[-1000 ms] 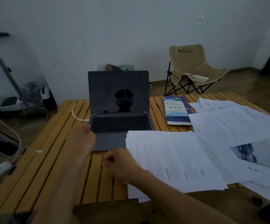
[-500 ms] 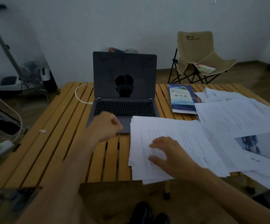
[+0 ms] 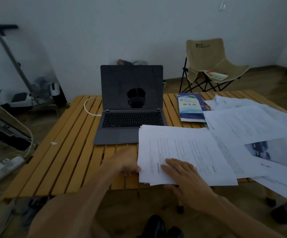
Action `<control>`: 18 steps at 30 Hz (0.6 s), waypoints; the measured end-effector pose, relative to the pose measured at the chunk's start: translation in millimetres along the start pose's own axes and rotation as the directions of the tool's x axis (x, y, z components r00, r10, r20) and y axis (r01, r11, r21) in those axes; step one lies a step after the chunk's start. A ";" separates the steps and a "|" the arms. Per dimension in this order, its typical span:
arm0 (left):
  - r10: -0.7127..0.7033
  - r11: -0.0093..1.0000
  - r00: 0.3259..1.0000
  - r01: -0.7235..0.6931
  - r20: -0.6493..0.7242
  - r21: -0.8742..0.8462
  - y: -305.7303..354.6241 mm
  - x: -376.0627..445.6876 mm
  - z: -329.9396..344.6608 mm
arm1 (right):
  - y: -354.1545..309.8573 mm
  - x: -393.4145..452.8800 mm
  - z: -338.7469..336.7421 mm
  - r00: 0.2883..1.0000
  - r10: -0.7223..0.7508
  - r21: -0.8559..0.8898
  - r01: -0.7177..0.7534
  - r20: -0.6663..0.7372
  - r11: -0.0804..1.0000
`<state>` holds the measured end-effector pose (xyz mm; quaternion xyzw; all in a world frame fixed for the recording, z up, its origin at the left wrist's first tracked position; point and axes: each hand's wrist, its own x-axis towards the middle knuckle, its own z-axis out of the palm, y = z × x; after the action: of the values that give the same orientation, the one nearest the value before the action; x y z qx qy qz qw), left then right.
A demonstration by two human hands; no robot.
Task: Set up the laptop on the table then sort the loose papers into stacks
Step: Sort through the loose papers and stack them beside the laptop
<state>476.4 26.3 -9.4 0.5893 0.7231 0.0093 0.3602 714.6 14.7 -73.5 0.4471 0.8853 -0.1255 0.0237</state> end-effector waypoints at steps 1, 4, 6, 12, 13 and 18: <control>-0.022 0.999 1.000 0.023 0.013 -0.043 -1.1 0.1 -2.4 | 1.0 0.6 1.8 1.000 -0.002 -0.001 0.002 -0.015 1.000; -0.074 0.976 0.995 0.086 0.063 -0.200 -4.1 0.7 -12.2 | 3.3 1.2 5.3 1.000 -0.008 0.009 0.008 -0.030 1.000; -0.084 0.955 0.991 0.109 0.100 -0.277 -5.3 0.5 -14.9 | 3.2 0.6 6.1 0.999 -0.012 0.042 0.014 -0.053 0.999; -0.111 0.864 0.981 0.174 0.159 -0.473 -6.2 -1.5 -12.8 | -13.8 3.4 6.4 0.975 -0.007 -0.022 0.002 -0.220 1.000; -0.115 0.845 0.978 0.187 0.172 -0.501 -6.8 -2.1 -12.8 | -16.2 5.8 9.1 0.963 -0.016 -0.047 0.003 -0.270 0.999; -0.123 0.802 0.969 0.225 0.215 -0.553 -10.6 -2.4 -14.0 | -12.6 12.1 15.7 0.934 -0.012 -0.025 0.004 -0.356 1.000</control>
<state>460.1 26.7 -2.4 0.3831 0.7047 0.1434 0.5798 696.2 13.2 -88.0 0.4586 0.8782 -0.0322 -0.1321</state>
